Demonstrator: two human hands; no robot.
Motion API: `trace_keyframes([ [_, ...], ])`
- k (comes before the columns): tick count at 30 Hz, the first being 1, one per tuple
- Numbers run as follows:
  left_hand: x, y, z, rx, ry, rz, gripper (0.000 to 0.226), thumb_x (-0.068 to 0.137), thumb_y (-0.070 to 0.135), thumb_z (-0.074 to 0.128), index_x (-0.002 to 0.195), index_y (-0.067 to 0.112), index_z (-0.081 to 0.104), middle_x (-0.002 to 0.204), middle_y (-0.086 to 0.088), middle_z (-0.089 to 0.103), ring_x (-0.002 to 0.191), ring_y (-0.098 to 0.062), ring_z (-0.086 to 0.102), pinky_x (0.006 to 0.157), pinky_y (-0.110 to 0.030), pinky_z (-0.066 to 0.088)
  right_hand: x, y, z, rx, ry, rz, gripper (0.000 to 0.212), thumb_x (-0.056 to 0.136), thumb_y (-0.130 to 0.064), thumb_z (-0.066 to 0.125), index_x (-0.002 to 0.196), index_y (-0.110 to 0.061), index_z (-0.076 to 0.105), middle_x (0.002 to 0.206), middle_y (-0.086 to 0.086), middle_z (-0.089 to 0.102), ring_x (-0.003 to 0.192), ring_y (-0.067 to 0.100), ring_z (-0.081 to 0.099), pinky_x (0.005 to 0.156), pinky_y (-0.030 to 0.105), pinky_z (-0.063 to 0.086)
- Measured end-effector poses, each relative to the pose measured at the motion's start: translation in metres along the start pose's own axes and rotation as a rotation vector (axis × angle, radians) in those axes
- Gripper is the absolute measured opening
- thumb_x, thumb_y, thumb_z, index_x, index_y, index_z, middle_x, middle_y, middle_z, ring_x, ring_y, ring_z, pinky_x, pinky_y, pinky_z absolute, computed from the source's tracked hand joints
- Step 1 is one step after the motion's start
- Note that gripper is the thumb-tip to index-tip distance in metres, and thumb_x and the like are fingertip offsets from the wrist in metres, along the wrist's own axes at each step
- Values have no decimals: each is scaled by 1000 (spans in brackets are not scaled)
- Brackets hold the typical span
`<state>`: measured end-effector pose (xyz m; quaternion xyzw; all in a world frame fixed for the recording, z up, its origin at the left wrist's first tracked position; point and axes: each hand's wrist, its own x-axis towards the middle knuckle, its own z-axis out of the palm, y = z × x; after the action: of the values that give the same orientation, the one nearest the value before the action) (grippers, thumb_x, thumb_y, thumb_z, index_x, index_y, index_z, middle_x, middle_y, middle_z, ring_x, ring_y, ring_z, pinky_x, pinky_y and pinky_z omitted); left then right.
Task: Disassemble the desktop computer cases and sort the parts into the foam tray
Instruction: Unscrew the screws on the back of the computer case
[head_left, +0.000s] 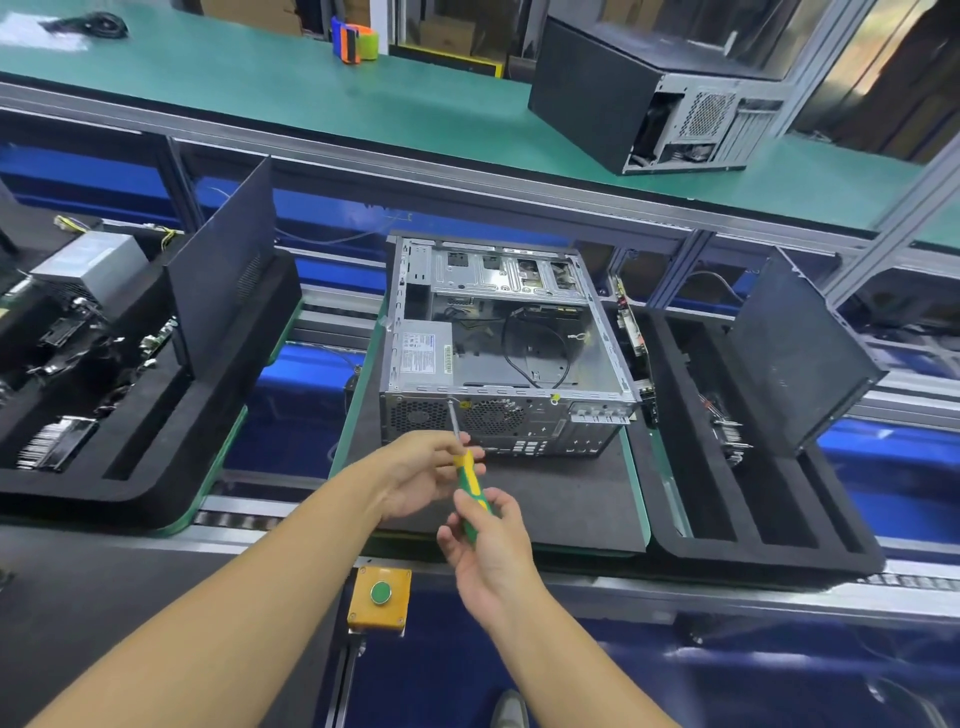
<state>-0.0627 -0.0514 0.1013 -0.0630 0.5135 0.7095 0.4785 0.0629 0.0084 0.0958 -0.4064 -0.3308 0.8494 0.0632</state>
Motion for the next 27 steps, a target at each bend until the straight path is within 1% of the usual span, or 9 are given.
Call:
trace_keyframes([
  [3,15,3,10,-121,170,86,22,99,12,49,117,3,58,118,-15,69,96,-23,69,77,-33,53,-3,-1,2,-38,23,-17,31,92,-5,69,118,-12,53,95,11,56,67,15,55,52,25,52],
  [7,33,8,17,-320,238,131,14,102,13,52,99,2,60,104,-15,68,83,-21,69,69,-29,57,-3,-3,5,68,54,51,25,102,-27,56,116,-6,57,86,13,56,62,18,50,48,29,44],
  [11,42,9,17,-379,262,146,24,103,20,55,91,0,60,93,-14,69,76,-19,71,58,-25,61,1,-6,1,2,19,73,27,107,-21,45,118,-2,59,84,17,70,64,18,52,53,28,44],
  [15,48,12,16,-391,265,147,26,103,20,53,89,-2,58,73,-13,72,57,-14,72,50,-24,58,3,-6,0,-113,-1,22,20,101,-16,58,120,-8,61,104,15,63,82,21,56,57,28,52],
  [17,50,12,16,-378,282,155,25,102,19,53,88,-1,58,70,-12,72,59,-14,72,48,-24,57,3,-6,-1,-140,-12,9,22,100,-14,61,121,-11,60,112,16,58,90,23,57,59,28,54],
  [20,52,8,12,-341,278,169,23,105,17,51,90,1,57,85,-13,66,71,-16,71,52,-25,58,4,-5,-5,-187,-20,3,20,100,-15,61,120,-13,61,117,16,58,94,23,59,62,28,56],
  [22,51,3,8,-349,240,166,24,106,16,47,88,3,56,78,-10,64,66,-15,69,54,-26,59,4,-3,-11,-229,-23,-4,18,99,-16,61,118,-15,62,114,15,60,90,22,59,61,28,55],
  [24,48,-1,3,-409,199,144,24,104,12,42,83,6,54,63,-5,60,52,-13,62,50,-26,55,4,0,-18,-225,-38,-7,16,99,-15,58,114,-13,63,98,12,63,76,19,59,56,30,52],
  [27,44,-4,-6,-525,204,86,24,94,4,29,76,13,44,57,-1,46,40,-12,41,46,-24,40,4,5,-28,-234,-96,-16,14,99,-16,52,109,-11,61,81,8,60,59,16,55,47,29,42],
])
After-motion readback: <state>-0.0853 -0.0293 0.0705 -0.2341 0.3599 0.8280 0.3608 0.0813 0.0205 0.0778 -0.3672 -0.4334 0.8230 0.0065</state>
